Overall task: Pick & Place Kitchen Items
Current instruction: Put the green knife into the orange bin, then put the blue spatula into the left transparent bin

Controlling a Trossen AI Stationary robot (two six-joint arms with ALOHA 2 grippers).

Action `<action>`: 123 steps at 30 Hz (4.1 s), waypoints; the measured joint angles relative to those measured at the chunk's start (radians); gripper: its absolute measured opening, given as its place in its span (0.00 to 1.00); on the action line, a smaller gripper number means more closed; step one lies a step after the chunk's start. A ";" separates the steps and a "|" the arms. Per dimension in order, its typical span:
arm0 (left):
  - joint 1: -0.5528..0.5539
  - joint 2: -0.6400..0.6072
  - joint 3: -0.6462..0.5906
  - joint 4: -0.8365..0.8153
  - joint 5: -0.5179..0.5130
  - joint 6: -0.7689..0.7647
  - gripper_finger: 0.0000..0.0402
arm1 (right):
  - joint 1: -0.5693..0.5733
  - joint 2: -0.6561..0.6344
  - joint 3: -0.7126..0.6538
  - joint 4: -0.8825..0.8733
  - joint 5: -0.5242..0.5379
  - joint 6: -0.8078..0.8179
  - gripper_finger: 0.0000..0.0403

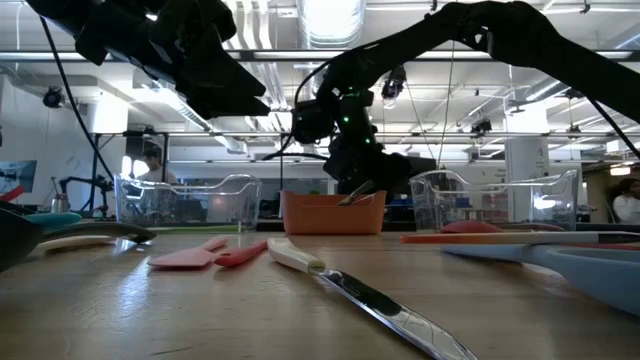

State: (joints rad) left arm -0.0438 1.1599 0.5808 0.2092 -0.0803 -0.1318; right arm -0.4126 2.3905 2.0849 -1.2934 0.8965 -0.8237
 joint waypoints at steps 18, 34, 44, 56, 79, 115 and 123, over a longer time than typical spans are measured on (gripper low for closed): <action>0.000 0.000 0.000 0.000 0.000 0.001 0.67 | 0.001 0.000 -0.004 0.021 -0.015 -0.010 0.32; 0.000 0.000 0.000 -0.001 0.000 0.006 0.67 | 0.017 -0.019 0.023 0.013 0.085 0.070 0.38; 0.000 0.000 0.000 -0.001 0.000 0.005 0.67 | 0.049 -0.108 0.037 -0.001 0.041 0.134 0.28; 0.000 0.000 0.000 -0.001 0.000 -0.002 0.67 | 0.072 -0.311 0.037 -0.147 -0.298 0.453 0.05; 0.000 0.000 0.000 -0.001 0.000 -0.034 0.67 | 0.207 -0.630 0.034 -0.204 -0.898 0.847 0.02; -0.038 -0.119 0.203 -0.759 0.014 -0.087 0.67 | 0.563 -0.894 -0.678 0.187 -1.029 0.982 0.02; -0.177 -0.053 0.367 -1.071 0.010 0.009 0.67 | 0.559 -0.982 -0.865 0.349 -1.028 0.981 0.02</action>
State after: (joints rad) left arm -0.2211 1.1070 0.9475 -0.8616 -0.0704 -0.1227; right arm 0.1463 1.4085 1.2197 -0.9448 -0.1318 0.1574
